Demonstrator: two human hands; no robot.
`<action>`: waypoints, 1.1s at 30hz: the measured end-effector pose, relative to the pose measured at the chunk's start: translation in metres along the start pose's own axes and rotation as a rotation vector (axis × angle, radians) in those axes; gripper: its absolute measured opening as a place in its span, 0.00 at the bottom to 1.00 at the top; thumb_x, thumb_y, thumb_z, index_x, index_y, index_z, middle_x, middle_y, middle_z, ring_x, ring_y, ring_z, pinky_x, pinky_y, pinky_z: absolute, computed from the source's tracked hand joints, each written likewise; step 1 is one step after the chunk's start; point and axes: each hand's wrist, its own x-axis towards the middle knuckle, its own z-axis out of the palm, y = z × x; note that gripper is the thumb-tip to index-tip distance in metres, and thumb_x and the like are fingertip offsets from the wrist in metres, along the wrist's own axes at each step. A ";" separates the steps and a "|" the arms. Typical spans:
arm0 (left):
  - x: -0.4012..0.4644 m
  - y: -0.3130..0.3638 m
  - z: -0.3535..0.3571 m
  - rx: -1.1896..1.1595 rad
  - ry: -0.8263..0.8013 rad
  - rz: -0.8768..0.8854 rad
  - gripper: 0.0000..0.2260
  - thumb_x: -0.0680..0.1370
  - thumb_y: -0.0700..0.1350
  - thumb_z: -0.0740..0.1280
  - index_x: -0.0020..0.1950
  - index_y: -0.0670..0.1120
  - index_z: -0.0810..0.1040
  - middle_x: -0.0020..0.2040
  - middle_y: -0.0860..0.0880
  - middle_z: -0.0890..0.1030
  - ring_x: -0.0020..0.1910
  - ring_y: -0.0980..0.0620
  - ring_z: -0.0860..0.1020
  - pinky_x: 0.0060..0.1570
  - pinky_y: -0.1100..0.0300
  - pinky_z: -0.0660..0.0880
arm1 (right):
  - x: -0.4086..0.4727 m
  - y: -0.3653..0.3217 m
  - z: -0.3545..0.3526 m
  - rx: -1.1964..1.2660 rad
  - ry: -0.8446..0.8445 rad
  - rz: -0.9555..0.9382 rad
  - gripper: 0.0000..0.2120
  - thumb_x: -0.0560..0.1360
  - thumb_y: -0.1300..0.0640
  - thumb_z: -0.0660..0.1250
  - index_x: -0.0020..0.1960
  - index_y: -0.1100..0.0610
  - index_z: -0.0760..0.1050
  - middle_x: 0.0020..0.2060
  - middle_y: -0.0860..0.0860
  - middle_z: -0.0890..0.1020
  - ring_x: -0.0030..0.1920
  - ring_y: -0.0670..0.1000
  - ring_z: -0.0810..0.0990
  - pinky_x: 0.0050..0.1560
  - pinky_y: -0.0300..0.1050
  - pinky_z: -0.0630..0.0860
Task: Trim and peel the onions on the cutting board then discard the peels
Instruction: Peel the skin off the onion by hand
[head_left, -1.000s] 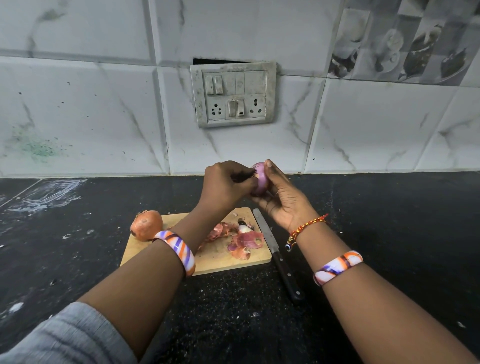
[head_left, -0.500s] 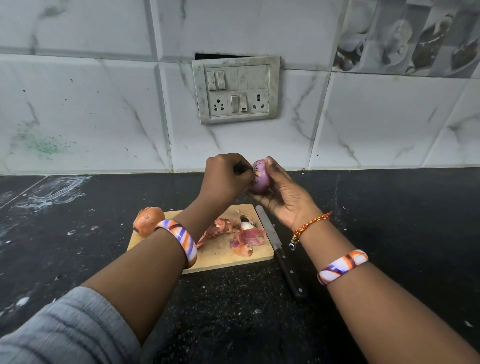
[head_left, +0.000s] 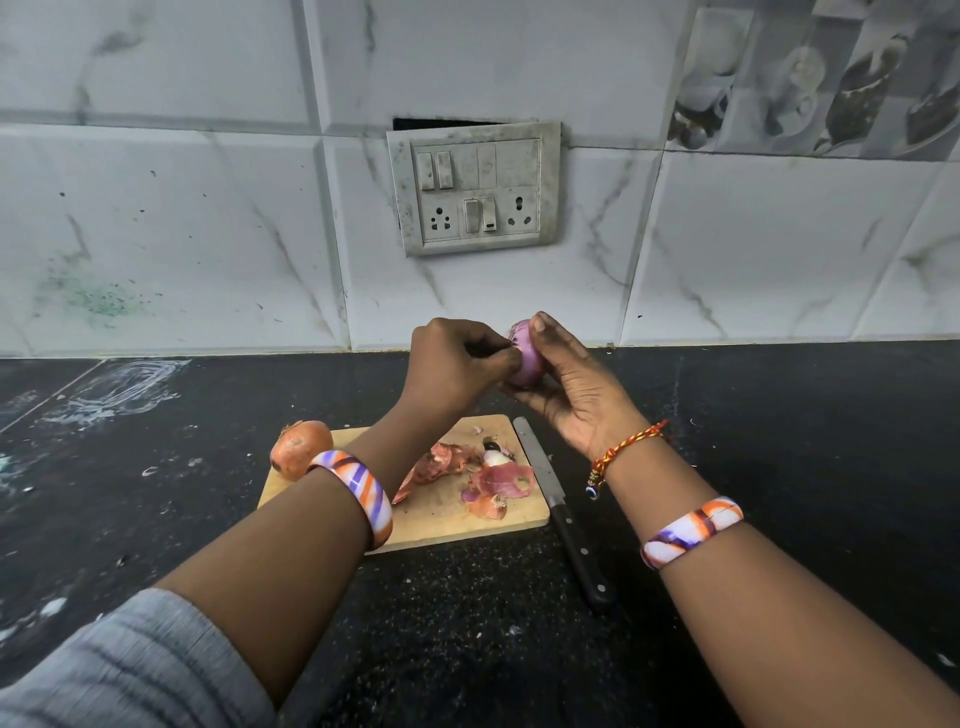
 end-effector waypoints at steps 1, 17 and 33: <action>0.000 0.000 0.000 0.011 -0.002 -0.005 0.03 0.68 0.38 0.72 0.41 0.40 0.84 0.32 0.49 0.80 0.25 0.67 0.74 0.28 0.76 0.67 | 0.000 0.000 0.000 -0.007 -0.001 -0.007 0.06 0.74 0.61 0.66 0.50 0.57 0.76 0.49 0.56 0.79 0.50 0.57 0.77 0.40 0.54 0.79; 0.002 0.019 0.019 0.436 0.065 0.006 0.14 0.73 0.50 0.65 0.41 0.38 0.80 0.39 0.40 0.81 0.40 0.39 0.77 0.37 0.55 0.71 | 0.004 0.000 -0.001 -0.021 0.046 -0.075 0.09 0.70 0.64 0.70 0.47 0.53 0.77 0.31 0.48 0.83 0.40 0.50 0.80 0.50 0.58 0.77; 0.014 0.014 -0.002 -0.052 0.156 -0.138 0.05 0.68 0.34 0.69 0.41 0.40 0.81 0.42 0.46 0.83 0.39 0.51 0.80 0.44 0.59 0.78 | -0.003 -0.017 0.008 0.218 0.102 0.091 0.15 0.75 0.49 0.64 0.45 0.62 0.70 0.46 0.63 0.75 0.59 0.63 0.75 0.38 0.53 0.78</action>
